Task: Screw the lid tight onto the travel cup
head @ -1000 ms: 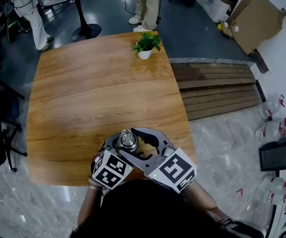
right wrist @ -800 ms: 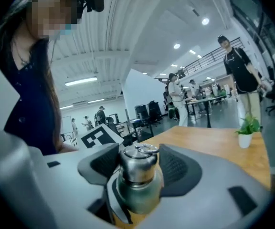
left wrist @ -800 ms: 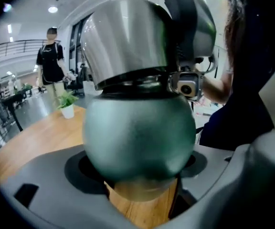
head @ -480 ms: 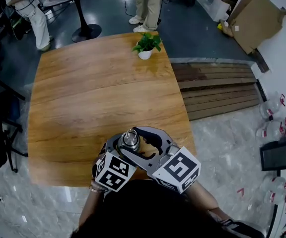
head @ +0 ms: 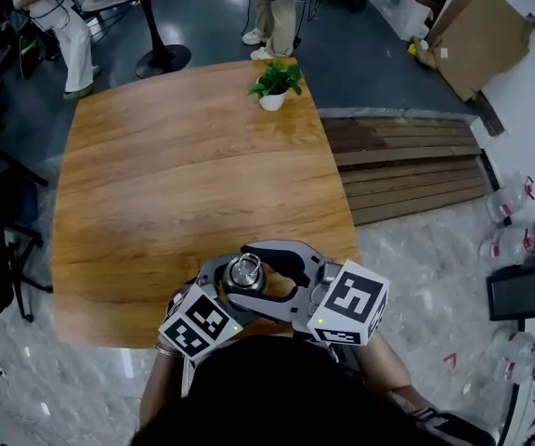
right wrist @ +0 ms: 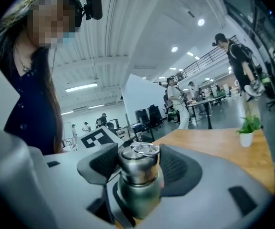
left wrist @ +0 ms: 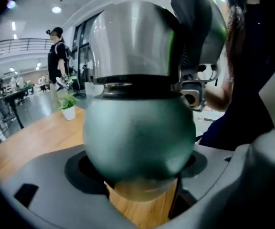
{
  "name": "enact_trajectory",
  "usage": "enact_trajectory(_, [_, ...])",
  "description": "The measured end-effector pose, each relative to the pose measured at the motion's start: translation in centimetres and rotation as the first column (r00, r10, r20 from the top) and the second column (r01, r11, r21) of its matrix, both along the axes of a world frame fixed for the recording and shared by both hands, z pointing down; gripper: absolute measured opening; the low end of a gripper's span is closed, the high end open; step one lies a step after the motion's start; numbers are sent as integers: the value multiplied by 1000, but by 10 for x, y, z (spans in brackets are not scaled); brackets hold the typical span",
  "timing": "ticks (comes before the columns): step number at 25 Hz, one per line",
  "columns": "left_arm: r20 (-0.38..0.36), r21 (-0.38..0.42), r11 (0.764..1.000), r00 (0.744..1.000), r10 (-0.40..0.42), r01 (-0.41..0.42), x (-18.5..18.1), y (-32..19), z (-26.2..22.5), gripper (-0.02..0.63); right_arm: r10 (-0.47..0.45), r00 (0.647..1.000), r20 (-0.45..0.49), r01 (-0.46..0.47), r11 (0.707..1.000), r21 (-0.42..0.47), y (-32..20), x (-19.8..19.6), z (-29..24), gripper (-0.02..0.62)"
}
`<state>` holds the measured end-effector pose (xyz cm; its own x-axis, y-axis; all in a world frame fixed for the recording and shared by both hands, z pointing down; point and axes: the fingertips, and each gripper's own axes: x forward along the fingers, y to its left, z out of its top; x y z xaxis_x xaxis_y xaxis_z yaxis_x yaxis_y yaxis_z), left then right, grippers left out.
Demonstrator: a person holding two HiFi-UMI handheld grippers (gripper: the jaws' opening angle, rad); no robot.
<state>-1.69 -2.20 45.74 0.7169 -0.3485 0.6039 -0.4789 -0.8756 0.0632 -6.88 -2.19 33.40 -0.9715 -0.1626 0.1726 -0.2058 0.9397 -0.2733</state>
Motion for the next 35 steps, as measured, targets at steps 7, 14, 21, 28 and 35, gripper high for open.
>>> enact_trajectory(7, [84,48,962,959,-272,269,-18,-34,2,400,241,970,-16,-241,970,28,-23,-1,2,261])
enact_trajectory(14, [36,19,998,997,-68,67,-11,-11,-2,400,8,1000,4,-8,1000,10,-2,6,-4,265])
enact_trajectory(21, [125,34,949,941,-315,313,-26,-33,3,400,256,966,-35,-255,966,28,-24,7,3,258])
enact_trajectory(28, [9,0,989,989,-145,145,-12,-16,-9,400,84,996,19,-83,996,-32,-11,8,-5,259])
enact_trajectory(35, [6,-9,996,996,-93,93,-5,-11,-11,400,77,996,50,-75,997,-36,-9,6,-9,256])
